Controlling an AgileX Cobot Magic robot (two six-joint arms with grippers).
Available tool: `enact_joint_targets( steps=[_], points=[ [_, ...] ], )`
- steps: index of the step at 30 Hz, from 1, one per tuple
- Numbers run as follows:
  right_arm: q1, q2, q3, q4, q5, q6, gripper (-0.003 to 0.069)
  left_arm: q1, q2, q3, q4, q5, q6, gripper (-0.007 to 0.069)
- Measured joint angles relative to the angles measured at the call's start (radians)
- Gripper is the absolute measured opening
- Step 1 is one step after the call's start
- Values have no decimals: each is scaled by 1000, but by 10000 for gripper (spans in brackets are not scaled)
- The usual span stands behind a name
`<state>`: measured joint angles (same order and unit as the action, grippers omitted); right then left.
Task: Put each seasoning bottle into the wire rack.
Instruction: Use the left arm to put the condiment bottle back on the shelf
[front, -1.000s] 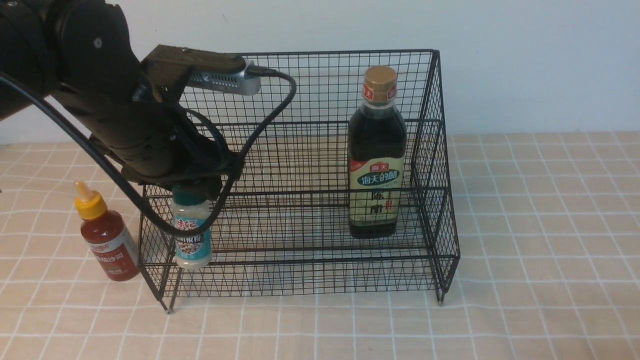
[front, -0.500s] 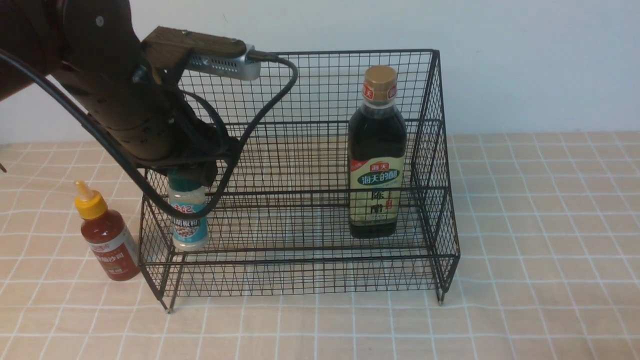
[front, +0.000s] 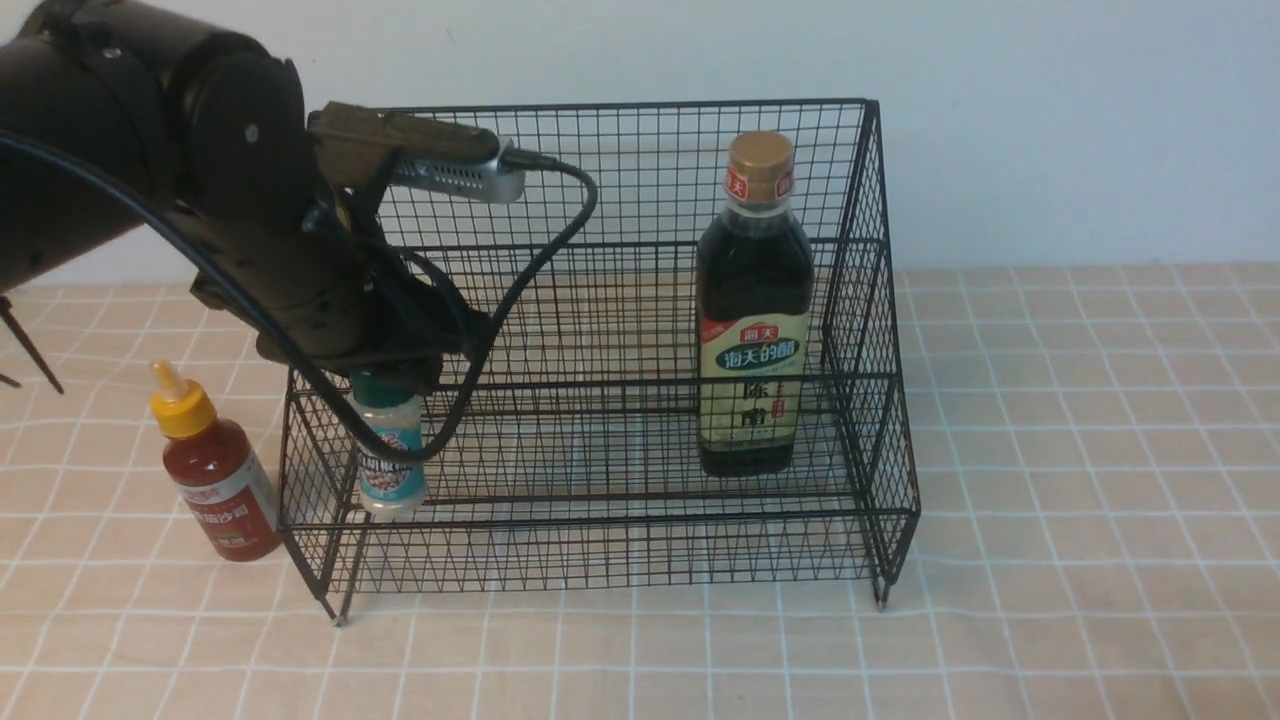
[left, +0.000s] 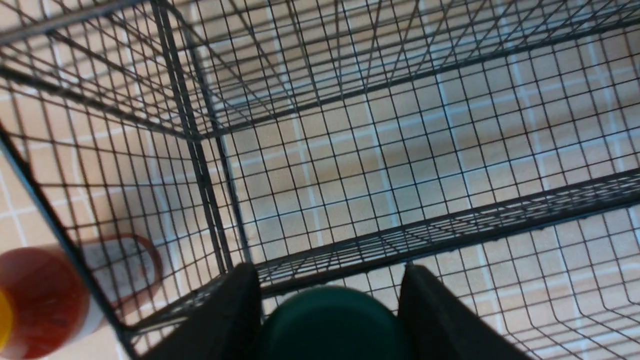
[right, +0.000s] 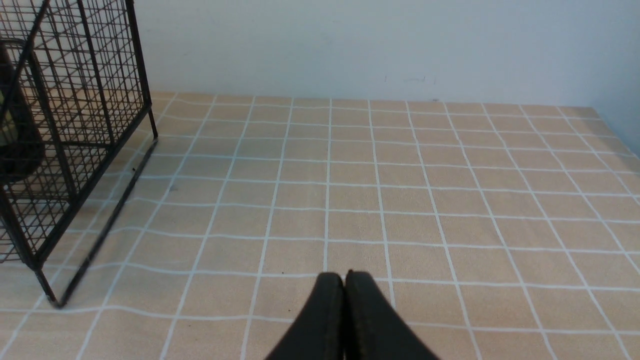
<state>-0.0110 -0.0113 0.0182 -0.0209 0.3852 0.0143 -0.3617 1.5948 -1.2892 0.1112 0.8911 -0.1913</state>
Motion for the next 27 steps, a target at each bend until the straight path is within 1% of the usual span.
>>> enact_joint_targets(
  steps=[6, 8, 15, 21, 27],
  points=[
    [0, 0, 0, 0, 0, 0, -13, -11, -34, 109, 3, -112, -42, 319],
    [0, 0, 0, 0, 0, 0, -13, -20, -41, 128, 5, -122, -46, 319],
    [0, 0, 0, 0, 0, 0, -13, -62, -28, 160, 2, -99, -53, 319],
    [0, 0, 0, 0, 0, 0, -13, -66, -28, 160, 5, -39, -53, 319],
    [0, 0, 0, 0, 0, 0, -13, -66, -28, 159, 7, -36, -53, 318]
  ],
)
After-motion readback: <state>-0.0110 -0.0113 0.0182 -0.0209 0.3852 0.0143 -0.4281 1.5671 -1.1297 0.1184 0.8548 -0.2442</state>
